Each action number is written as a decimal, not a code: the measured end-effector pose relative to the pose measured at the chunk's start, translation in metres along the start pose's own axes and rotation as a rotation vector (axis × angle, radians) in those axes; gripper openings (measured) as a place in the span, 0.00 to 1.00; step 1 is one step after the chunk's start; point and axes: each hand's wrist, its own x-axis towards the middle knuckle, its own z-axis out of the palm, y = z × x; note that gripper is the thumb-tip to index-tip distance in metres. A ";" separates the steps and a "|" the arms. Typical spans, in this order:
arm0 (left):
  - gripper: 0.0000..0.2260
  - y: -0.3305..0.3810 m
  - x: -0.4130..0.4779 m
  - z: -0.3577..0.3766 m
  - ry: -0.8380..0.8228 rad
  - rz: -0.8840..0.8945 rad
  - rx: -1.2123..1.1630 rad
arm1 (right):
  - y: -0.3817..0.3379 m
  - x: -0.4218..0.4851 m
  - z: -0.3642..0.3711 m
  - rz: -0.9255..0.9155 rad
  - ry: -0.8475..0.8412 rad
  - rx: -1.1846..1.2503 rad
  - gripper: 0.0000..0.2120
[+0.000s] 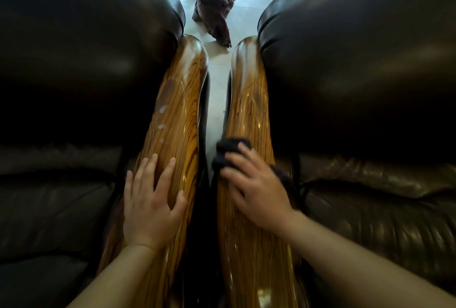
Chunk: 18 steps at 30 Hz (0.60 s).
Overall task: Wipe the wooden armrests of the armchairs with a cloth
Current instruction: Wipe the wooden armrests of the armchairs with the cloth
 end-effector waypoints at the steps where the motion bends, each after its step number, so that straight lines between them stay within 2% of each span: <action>1: 0.30 0.000 0.000 0.000 0.001 0.001 -0.001 | -0.005 -0.021 0.003 -0.084 -0.028 0.004 0.16; 3: 0.30 0.000 -0.001 0.000 0.008 0.002 -0.002 | -0.004 -0.044 0.005 -0.219 -0.056 0.015 0.16; 5: 0.29 0.000 -0.001 -0.001 0.013 0.004 -0.002 | 0.005 -0.034 0.002 -0.223 -0.035 0.021 0.15; 7: 0.29 -0.001 0.000 0.000 0.017 0.006 -0.008 | 0.013 -0.005 -0.001 -0.055 0.026 0.025 0.16; 10: 0.29 0.000 0.000 0.000 0.020 0.009 -0.007 | 0.027 0.051 -0.008 0.313 0.133 0.049 0.20; 12: 0.29 0.000 0.000 0.000 0.021 0.011 -0.006 | 0.036 0.079 -0.010 0.468 0.164 0.069 0.21; 15: 0.29 -0.001 0.000 0.000 0.021 0.012 -0.013 | 0.029 0.086 -0.003 0.574 0.188 0.028 0.22; 18: 0.29 0.000 -0.002 -0.001 0.014 0.009 -0.012 | -0.002 0.051 0.008 0.581 0.194 0.018 0.24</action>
